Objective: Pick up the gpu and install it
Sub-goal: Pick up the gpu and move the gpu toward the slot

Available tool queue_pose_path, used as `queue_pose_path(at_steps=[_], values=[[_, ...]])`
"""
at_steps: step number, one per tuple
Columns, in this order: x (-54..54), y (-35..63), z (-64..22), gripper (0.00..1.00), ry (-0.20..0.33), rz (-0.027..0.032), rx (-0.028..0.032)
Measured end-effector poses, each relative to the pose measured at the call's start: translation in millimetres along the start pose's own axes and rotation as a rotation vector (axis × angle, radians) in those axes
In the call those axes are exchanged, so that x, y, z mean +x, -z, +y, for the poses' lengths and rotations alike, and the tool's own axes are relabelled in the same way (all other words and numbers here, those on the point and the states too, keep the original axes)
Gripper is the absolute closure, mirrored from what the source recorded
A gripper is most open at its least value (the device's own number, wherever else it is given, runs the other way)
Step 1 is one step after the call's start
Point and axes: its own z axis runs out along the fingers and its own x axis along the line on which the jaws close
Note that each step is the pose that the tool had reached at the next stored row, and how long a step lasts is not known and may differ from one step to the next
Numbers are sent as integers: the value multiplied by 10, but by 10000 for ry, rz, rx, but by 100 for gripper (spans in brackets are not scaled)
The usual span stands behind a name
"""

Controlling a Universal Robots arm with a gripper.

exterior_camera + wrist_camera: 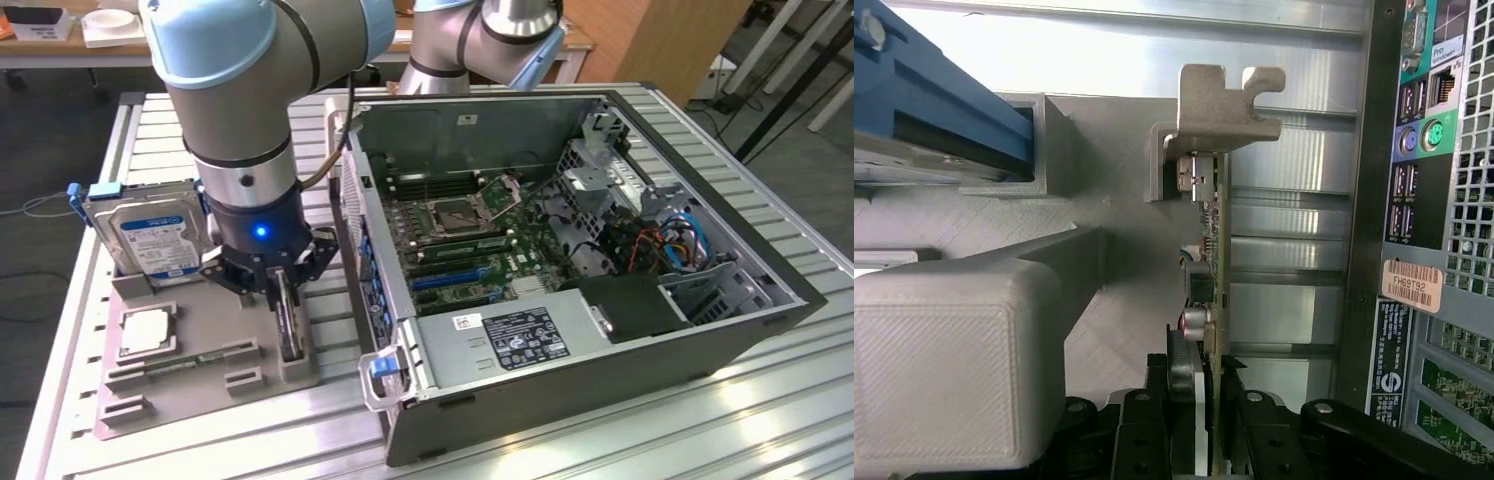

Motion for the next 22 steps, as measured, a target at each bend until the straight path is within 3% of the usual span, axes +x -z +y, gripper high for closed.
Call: queue_pose_path(at_steps=[15,22], values=[[-1,1,3,71,0,0,-25],[-5,113,2,71,-1,0,-25]])
